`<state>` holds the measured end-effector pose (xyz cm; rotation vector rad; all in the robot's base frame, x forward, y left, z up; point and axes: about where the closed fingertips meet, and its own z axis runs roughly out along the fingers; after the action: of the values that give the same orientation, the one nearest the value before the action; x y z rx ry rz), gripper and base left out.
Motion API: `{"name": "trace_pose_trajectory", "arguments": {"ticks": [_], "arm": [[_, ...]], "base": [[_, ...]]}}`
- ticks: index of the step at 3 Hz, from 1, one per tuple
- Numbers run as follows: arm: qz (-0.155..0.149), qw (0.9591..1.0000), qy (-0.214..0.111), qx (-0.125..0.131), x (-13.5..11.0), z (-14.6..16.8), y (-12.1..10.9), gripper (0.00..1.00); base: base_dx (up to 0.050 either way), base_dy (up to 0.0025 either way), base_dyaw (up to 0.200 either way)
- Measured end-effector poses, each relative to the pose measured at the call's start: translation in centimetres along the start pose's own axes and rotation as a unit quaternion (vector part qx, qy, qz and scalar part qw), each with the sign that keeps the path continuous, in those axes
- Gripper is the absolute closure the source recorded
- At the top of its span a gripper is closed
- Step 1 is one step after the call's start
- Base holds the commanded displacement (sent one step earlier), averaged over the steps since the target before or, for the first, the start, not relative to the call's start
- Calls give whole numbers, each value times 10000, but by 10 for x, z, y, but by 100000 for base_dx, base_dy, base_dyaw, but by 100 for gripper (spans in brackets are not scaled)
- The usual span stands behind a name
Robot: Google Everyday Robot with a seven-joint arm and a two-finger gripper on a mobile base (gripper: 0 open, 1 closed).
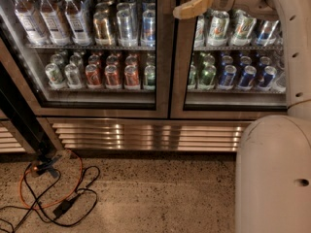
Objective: Open right fridge door
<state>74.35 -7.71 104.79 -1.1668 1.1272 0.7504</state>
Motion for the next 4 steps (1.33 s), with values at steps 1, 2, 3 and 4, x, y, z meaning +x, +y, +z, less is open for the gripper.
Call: {"name": "trace_pose_trajectory", "arguments": {"ticks": [1, 2, 3, 4], "arm": [[0, 10000, 0, -1, 0, 0, 0, 19], [0, 10000, -1, -2, 0, 0, 0, 42], [0, 10000, -1, -2, 0, 0, 0, 65], [0, 10000, -1, -2, -2, -4, -7, 89]], "base": [[0, 0, 0], [0, 0, 0], [0, 0, 0], [0, 0, 0]]}}
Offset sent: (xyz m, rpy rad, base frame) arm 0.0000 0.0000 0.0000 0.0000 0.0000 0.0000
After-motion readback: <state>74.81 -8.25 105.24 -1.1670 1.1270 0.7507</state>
